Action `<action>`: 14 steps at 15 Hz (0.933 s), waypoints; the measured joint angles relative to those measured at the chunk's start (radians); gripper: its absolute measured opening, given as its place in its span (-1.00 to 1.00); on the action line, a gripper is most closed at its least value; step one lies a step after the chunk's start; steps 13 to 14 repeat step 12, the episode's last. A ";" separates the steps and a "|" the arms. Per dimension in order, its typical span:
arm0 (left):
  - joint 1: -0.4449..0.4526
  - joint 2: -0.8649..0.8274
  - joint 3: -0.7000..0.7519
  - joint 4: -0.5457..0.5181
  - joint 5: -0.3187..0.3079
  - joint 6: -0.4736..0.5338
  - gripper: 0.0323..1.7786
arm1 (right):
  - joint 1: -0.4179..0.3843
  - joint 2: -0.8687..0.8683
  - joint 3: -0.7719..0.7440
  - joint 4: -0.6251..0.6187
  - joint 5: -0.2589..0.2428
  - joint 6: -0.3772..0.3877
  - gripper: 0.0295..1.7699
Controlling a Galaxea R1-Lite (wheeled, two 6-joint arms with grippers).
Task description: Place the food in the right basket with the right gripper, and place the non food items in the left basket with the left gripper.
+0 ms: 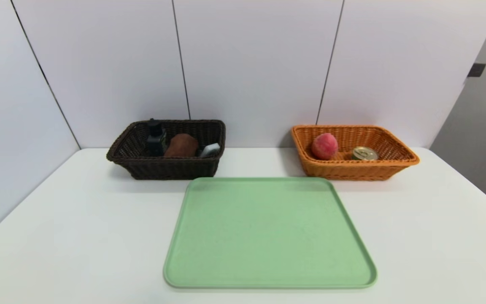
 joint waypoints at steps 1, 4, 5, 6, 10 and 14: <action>0.000 0.000 0.000 0.000 0.000 0.000 0.90 | 0.000 0.000 0.000 0.000 -0.001 0.001 0.92; 0.000 0.000 0.000 0.000 0.001 0.000 0.90 | 0.000 0.000 0.000 0.000 0.002 -0.003 0.92; 0.000 0.000 0.000 0.000 0.000 0.000 0.90 | 0.000 0.000 0.000 0.000 0.006 -0.007 0.92; 0.000 0.000 0.000 0.000 0.000 0.000 0.90 | 0.000 0.000 0.000 0.000 0.007 -0.009 0.92; 0.000 0.000 0.000 0.000 0.000 0.000 0.90 | 0.000 0.000 0.000 -0.001 0.005 -0.013 0.92; 0.000 0.000 0.000 0.000 0.000 0.000 0.90 | 0.000 0.000 0.000 0.000 0.003 -0.013 0.92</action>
